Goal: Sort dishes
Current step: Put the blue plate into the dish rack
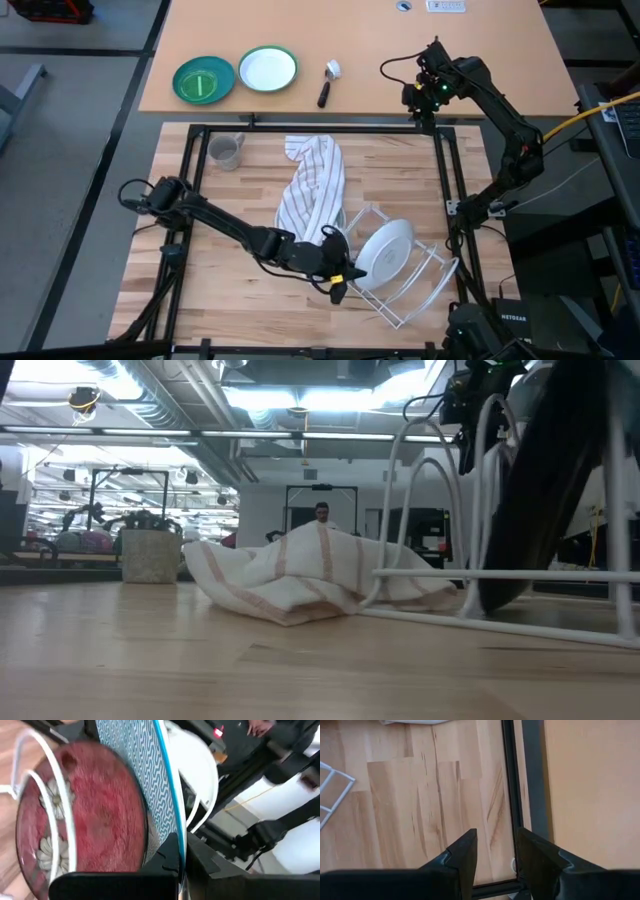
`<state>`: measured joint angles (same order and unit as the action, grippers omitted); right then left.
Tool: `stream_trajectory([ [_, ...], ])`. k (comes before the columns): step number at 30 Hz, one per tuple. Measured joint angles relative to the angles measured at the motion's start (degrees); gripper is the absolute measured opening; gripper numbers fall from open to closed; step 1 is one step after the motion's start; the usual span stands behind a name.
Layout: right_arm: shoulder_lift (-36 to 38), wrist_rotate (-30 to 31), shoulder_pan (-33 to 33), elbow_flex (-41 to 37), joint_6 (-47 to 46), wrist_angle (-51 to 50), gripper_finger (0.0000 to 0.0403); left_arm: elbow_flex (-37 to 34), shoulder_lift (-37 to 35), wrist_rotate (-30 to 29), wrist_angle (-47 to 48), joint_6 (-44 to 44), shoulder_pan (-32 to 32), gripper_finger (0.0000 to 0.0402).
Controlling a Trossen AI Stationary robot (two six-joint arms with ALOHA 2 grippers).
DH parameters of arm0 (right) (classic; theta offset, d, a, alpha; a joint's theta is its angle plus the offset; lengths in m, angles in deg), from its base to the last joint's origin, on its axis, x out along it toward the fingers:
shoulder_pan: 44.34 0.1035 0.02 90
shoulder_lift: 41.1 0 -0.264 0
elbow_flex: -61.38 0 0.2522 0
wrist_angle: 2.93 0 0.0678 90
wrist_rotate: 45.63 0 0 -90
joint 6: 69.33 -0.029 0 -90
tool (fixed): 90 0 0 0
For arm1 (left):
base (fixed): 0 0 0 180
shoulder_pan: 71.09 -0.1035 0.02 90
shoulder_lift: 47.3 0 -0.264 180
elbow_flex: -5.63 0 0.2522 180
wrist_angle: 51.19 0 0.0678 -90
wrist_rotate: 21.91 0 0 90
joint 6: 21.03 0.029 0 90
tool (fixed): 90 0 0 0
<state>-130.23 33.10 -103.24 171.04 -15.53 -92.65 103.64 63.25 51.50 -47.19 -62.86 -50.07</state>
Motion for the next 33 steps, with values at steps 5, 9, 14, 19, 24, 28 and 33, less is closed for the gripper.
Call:
stream_trajectory([
  [5,0.0,-0.4,0.0,0.0,-1.1,0.1,0.0145,0.0,2.4,0.3,0.1,1.6,-0.2,0.0],
  [9,0.0,-0.4,0.0,0.0,-1.4,0.8,0.0145,0.0,3.4,0.5,0.3,2.1,-1.0,0.0],
  [14,0.0,-0.4,0.0,0.0,-1.4,1.1,0.0145,0.0,4.3,0.3,1.2,3.9,-2.3,0.0],
  [19,0.0,-0.4,0.0,0.0,-1.5,1.1,0.0145,0.0,4.9,-0.3,2.5,3.3,-3.1,0.0],
  [24,0.0,-0.4,0.0,0.0,-1.4,1.1,0.0145,0.0,5.0,-0.6,2.0,3.2,-3.1,0.0012],
  [28,0.0,-0.4,0.0,0.0,-1.2,1.1,0.0145,0.0,5.0,-0.7,1.7,3.3,-3.1,0.0026],
  [33,0.0,-0.4,0.0,0.0,-1.1,1.1,0.0145,0.0,4.8,-0.3,-0.1,2.8,-3.1,0.004],
])
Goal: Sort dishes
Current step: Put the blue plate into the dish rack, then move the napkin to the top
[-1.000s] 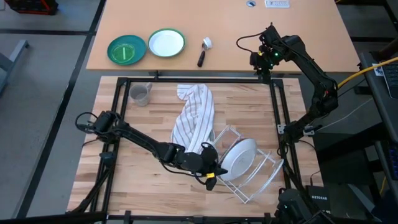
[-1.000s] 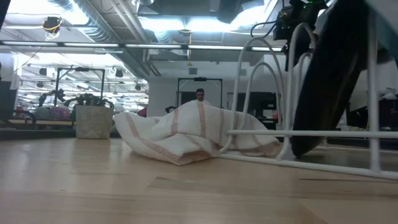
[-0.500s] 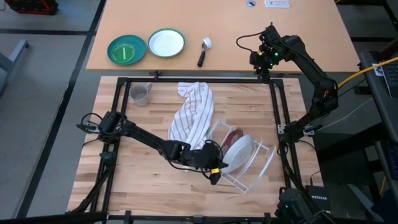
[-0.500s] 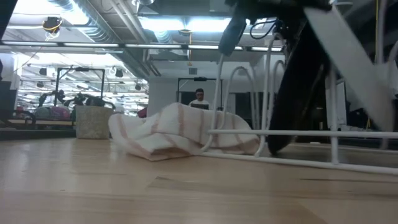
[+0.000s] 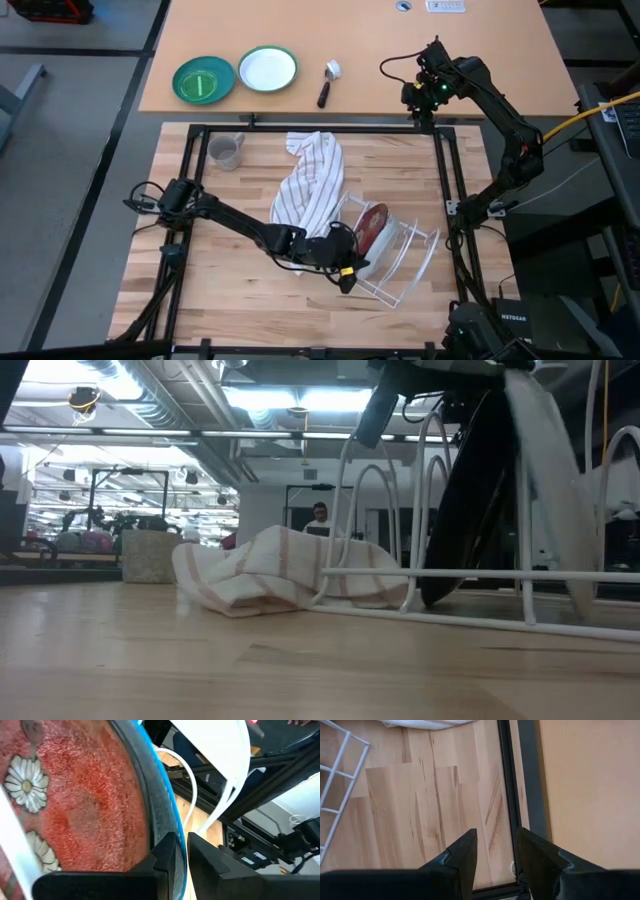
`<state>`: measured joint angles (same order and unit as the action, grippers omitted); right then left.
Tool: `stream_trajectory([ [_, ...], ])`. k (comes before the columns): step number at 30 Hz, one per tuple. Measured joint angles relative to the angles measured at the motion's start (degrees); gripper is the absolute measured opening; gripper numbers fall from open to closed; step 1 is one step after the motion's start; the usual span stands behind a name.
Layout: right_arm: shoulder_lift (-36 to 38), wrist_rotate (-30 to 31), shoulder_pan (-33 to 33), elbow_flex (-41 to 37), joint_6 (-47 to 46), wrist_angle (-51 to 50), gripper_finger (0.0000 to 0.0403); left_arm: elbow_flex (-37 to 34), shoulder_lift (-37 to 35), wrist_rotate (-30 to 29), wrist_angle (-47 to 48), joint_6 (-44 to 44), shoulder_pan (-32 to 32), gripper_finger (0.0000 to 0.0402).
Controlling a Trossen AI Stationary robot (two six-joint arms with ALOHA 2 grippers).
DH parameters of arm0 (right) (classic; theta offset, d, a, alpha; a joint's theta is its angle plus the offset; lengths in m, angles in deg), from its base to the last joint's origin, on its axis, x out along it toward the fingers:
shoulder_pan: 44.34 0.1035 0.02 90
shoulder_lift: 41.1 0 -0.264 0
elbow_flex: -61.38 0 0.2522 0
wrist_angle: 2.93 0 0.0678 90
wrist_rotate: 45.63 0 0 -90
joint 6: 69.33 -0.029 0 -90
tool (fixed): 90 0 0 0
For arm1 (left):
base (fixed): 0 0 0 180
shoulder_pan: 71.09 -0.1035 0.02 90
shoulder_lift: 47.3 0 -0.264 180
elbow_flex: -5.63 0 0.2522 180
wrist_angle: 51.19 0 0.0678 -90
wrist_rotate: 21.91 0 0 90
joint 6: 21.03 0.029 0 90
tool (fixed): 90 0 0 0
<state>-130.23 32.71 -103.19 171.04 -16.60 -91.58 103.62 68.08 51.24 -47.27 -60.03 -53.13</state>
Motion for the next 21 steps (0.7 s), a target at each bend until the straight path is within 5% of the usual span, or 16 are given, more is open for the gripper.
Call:
stream_trajectory([
  [12,0.0,0.0,0.0,0.0,1.8,-0.2,0.0145,0.0,-1.1,4.3,-1.2,-1.4,-0.5,0.0081],
  [21,0.0,0.0,0.0,0.0,1.8,-0.8,0.0145,0.0,-7.2,8.3,6.7,3.6,-2.3,0.0079],
])
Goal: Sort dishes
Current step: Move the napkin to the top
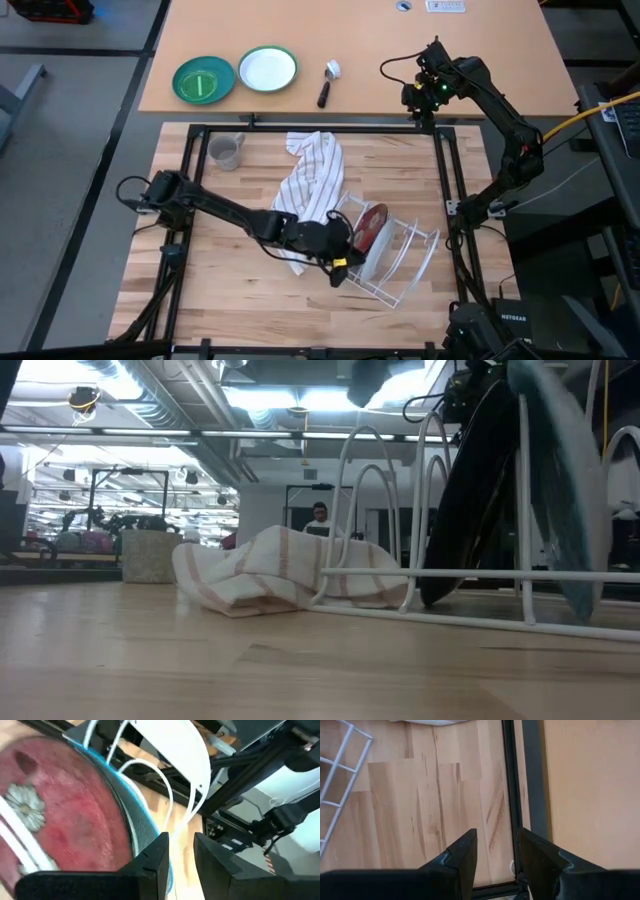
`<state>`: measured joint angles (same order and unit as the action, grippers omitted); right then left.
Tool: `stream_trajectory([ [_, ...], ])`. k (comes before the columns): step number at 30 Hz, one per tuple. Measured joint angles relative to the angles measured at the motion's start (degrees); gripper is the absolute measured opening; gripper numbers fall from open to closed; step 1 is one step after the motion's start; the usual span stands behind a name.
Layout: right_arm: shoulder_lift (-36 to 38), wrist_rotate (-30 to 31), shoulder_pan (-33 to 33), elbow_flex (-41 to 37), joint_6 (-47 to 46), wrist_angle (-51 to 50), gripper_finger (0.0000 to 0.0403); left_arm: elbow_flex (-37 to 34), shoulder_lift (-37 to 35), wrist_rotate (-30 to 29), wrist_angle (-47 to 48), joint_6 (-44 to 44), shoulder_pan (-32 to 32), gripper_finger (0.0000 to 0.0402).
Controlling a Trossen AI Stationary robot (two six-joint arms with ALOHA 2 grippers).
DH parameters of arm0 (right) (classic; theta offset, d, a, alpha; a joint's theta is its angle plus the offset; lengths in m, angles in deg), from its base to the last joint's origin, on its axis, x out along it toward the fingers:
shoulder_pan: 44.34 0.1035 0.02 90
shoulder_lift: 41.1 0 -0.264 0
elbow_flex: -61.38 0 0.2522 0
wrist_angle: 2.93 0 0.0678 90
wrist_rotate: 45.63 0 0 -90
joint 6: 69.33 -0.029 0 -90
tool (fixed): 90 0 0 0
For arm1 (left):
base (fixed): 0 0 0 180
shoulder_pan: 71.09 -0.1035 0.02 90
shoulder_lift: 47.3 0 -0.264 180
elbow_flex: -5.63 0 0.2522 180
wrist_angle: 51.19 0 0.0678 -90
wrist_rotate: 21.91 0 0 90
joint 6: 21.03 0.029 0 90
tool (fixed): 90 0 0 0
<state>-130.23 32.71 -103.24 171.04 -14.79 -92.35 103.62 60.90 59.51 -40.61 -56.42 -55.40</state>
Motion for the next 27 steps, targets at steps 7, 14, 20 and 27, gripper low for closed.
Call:
stream_trajectory([
  [7,0.0,0.0,0.0,0.0,3.0,-1.4,0.0145,0.0,-6.3,0.3,11.5,7.9,-1.5,0.0081],
  [14,0.0,0.0,0.0,0.0,4.7,-3.8,0.0145,0.0,-12.8,-0.9,37.6,13.2,-2.6,0.0081],
  [20,0.0,0.0,0.0,0.0,4.7,-3.8,0.0145,-1.5,-12.2,-1.0,52.0,9.2,-1.1,0.0081],
  [27,0.0,-2.0,0.0,0.0,5.7,-3.8,0.0145,-8.6,-11.8,-1.0,49.8,10.6,0.2,0.0088],
])
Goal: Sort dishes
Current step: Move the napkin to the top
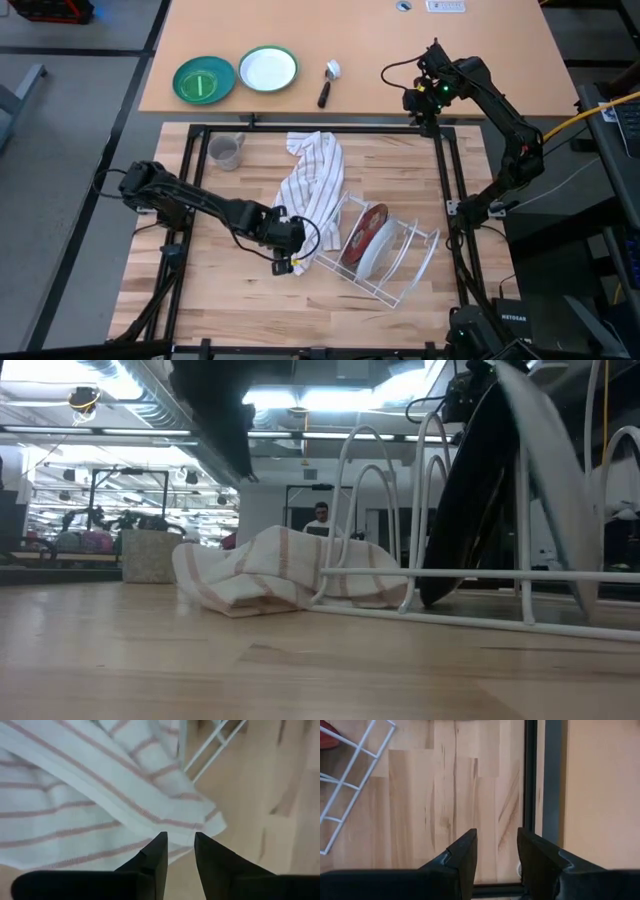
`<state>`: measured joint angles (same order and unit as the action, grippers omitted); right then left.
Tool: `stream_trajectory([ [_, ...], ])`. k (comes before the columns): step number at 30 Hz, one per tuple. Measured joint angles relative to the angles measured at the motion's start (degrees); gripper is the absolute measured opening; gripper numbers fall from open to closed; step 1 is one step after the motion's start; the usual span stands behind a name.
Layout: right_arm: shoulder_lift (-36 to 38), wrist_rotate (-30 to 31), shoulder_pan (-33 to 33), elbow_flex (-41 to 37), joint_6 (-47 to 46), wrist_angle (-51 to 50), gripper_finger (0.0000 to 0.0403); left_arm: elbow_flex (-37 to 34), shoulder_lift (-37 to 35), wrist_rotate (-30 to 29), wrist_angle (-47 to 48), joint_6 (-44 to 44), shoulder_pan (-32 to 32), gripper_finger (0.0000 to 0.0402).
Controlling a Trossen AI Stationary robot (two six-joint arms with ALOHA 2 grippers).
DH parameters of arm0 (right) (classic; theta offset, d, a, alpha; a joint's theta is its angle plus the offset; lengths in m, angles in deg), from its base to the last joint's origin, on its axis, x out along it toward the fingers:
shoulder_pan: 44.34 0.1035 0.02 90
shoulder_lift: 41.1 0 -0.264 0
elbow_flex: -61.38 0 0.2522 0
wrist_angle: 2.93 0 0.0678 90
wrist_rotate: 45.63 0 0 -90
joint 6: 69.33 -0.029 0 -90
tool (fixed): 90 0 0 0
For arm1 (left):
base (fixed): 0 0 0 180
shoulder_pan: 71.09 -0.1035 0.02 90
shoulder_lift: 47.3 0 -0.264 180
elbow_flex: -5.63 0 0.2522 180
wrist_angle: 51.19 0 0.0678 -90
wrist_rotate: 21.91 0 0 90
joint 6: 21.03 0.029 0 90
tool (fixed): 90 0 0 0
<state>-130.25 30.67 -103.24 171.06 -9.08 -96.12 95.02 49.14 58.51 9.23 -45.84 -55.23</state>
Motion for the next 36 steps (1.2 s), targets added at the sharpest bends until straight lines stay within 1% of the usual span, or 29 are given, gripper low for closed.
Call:
stream_trajectory([
  [3,0.0,-1.0,0.0,0.0,0.1,0.0,0.0145,-1.7,0.0,-0.7,-0.9,0.2,-0.6,0.0108],
  [7,0.0,-1.0,0.0,0.0,0.1,0.1,0.0145,-4.2,0.0,-3.4,-4.4,0.5,-1.5,0.0148],
  [12,0.0,-1.0,0.0,0.0,0.1,0.1,0.0145,-7.4,0.8,-3.5,-9.8,3.2,-2.3,0.0198],
  [15,0.0,-1.0,0.0,0.0,0.1,0.1,0.0145,-9.4,1.5,-3.5,-14.5,4.0,-2.3,0.0217],
  [18,0.0,-1.0,0.0,0.0,0.1,0.1,0.0145,-10.9,2.2,-3.3,-18.7,4.0,-2.2,0.0225],
  [23,0.0,-1.0,0.0,0.0,0.1,0.2,0.0145,-13.3,3.8,-3.2,-22.5,3.1,-2.5,0.0228],
  [28,0.0,-1.0,0.0,0.0,0.1,0.3,0.0145,-13.6,5.5,-3.4,-22.0,3.0,-3.0,0.0227],
  [30,0.0,-1.0,0.0,0.0,0.1,0.3,0.0145,-13.6,5.7,-3.3,-22.5,3.7,-3.2,0.0221],
  [33,0.0,-1.0,0.0,0.0,0.1,0.3,0.0145,-13.5,5.7,-3.3,-22.6,5.2,-3.2,0.0189],
  [36,0.0,-1.0,0.0,0.0,0.1,0.3,0.0145,-13.5,5.7,-3.4,-23.4,5.6,-3.2,0.0138],
])
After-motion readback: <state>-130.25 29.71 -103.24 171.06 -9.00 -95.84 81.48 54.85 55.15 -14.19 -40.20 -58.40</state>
